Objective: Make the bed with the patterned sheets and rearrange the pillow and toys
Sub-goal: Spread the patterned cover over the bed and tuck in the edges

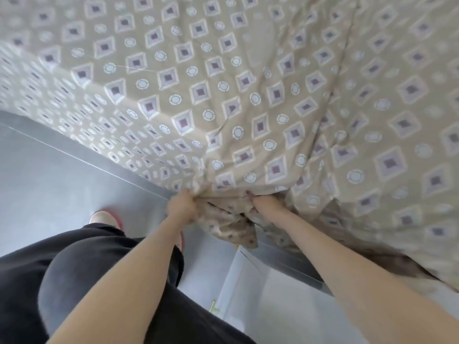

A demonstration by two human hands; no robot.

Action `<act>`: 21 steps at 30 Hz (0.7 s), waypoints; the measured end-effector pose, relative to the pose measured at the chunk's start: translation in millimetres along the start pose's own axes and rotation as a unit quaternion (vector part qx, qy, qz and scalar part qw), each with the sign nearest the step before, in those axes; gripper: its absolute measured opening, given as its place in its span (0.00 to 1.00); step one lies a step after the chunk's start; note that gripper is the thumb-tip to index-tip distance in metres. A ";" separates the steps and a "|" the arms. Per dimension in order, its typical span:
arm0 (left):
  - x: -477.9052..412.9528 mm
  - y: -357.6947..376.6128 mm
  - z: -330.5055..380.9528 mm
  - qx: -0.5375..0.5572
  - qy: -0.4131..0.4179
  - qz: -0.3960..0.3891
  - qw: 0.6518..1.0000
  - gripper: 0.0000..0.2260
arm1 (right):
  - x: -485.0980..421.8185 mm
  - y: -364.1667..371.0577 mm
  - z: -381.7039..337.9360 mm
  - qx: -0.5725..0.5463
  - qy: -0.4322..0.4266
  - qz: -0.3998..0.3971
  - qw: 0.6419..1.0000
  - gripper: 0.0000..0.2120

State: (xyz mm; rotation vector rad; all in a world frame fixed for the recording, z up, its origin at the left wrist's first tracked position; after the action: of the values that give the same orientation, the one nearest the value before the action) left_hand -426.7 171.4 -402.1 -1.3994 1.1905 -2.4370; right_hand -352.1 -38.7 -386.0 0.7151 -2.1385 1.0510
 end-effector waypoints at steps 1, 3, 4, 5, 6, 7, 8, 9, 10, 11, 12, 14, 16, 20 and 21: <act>3.8 -17.9 8.0 0.074 0.007 0.060 0.995 0.14 | 0.7 -1.2 -1.8 0.019 -0.018 0.018 0.999 0.10; 22.5 -61.9 34.3 0.231 0.110 0.205 0.945 0.19 | 5.2 -4.1 -11.7 0.037 -0.057 0.060 0.996 0.14; 35.5 -80.3 49.3 0.243 0.190 0.265 0.914 0.22 | 5.6 -3.6 -15.5 0.023 -0.069 0.065 0.995 0.15; 46.9 -90.4 60.2 0.218 0.256 0.303 0.892 0.23 | 4.6 -2.9 -15.0 -0.003 -0.059 0.057 0.997 0.14; 52.3 -93.1 62.3 0.190 0.290 0.318 0.882 0.23 | 3.1 -1.0 -11.0 -0.020 -0.029 0.041 0.999 0.13; 50.4 -90.0 58.9 0.161 0.290 0.311 0.891 0.21 | 2.2 -1.4 -5.2 -0.021 0.002 0.033 0.999 0.13; 42.1 -81.3 50.4 0.112 0.270 0.285 0.913 0.19 | 2.2 -3.2 0.9 -0.022 0.027 0.037 0.999 0.13; 30.8 -67.4 39.0 0.038 0.232 0.234 0.943 0.18 | 2.9 -5.9 6.8 -0.039 0.041 0.050 0.997 0.12; 20.5 -50.7 24.8 -0.034 0.179 0.164 0.970 0.15 | 4.4 -8.1 11.0 -0.066 0.046 0.064 0.995 0.11; 15.0 -37.9 12.4 -0.077 0.138 0.111 0.981 0.12 | 6.2 -9.8 14.5 -0.092 0.044 0.076 0.992 0.10; 12.9 -31.9 6.9 -0.084 0.125 0.093 0.984 0.11 | 8.0 -11.1 16.2 -0.108 0.040 0.084 0.990 0.10; 13.5 -32.4 13.0 -0.045 0.156 0.103 0.981 0.12 | 12.3 -12.6 15.0 -0.092 0.024 0.105 0.990 0.10; 13.2 -30.0 24.2 -0.042 0.226 0.091 0.969 0.14 | 19.1 -17.4 12.8 -0.029 -0.015 0.161 0.986 0.09; 15.2 -30.3 24.7 -0.098 0.236 0.102 0.961 0.15 | 31.0 -15.7 5.7 0.030 -0.090 0.183 0.978 0.11; 18.3 -41.2 25.1 -0.057 0.226 0.146 0.961 0.15 | 30.0 -15.7 7.0 0.025 -0.073 0.178 0.981 0.08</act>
State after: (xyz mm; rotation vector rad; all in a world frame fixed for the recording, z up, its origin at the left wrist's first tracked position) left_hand -406.3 177.5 -355.2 -0.6286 1.5179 -2.5714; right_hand -362.6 -58.4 -359.6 0.4501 -2.4359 1.2728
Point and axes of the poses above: each hand's wrist, its own x-axis away from the middle knuckle, its own y-axis out of the palm, z = x × y, the point moved 7 cm from there along -x, towards the middle knuckle, and after that the axes turned 1 degree about y, right-handed, at the moved point
